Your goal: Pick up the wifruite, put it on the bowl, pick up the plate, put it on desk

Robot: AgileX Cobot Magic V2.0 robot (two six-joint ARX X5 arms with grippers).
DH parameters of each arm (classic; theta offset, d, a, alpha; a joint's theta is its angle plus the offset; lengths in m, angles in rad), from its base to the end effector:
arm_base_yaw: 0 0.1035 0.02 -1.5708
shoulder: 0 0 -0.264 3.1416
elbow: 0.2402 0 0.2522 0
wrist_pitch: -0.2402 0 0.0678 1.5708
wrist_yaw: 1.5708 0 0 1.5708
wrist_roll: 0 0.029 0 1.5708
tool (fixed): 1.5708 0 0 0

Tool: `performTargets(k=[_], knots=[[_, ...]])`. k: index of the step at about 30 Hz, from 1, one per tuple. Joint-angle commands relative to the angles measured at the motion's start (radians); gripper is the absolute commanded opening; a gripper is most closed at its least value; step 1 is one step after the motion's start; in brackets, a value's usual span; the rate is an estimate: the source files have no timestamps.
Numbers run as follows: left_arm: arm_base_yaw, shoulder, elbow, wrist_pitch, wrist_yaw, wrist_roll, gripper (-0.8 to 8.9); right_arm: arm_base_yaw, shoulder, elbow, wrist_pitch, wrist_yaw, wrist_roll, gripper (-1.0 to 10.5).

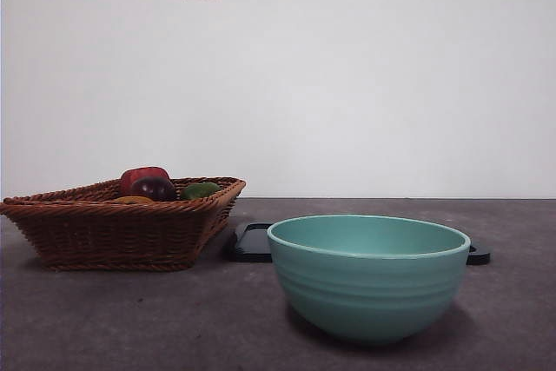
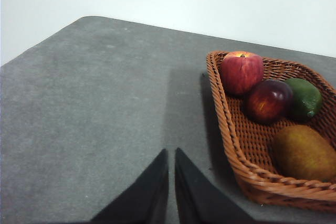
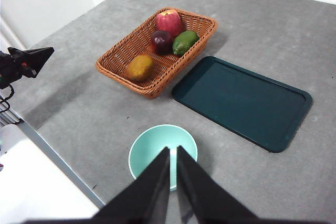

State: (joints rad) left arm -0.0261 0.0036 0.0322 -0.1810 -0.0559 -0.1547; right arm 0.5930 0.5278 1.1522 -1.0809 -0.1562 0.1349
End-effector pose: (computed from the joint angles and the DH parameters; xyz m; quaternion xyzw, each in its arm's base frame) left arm 0.0948 -0.0009 0.1567 -0.0739 0.0747 0.0207 0.9942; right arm 0.0324 0.0273 0.3858 0.0122 0.2444 0.3407 0.9078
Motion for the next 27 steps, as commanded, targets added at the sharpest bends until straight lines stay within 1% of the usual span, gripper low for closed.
performTargets(k=[1, 3, 23, 25, 27], knots=[[0.003, -0.001, -0.021, -0.007, -0.004, 0.045, 0.18, 0.006, 0.006, 0.020, 0.011, 0.001, -0.004, 0.2], [0.003, -0.001, -0.021, -0.006, -0.004, 0.071, 0.18, 0.006, 0.006, 0.020, 0.011, 0.001, -0.005, 0.2], [0.003, 0.000, -0.021, -0.006, -0.004, 0.071, 0.18, 0.002, 0.005, 0.018, 0.011, 0.002, -0.005, 0.2], [0.003, 0.000, -0.021, -0.006, -0.004, 0.071, 0.18, -0.037, 0.000, 0.002, 0.026, -0.003, -0.005, 0.2], [0.003, 0.000, -0.021, -0.006, -0.004, 0.071, 0.18, -0.109, -0.017, -0.060, 0.097, -0.016, -0.012, 0.2]])
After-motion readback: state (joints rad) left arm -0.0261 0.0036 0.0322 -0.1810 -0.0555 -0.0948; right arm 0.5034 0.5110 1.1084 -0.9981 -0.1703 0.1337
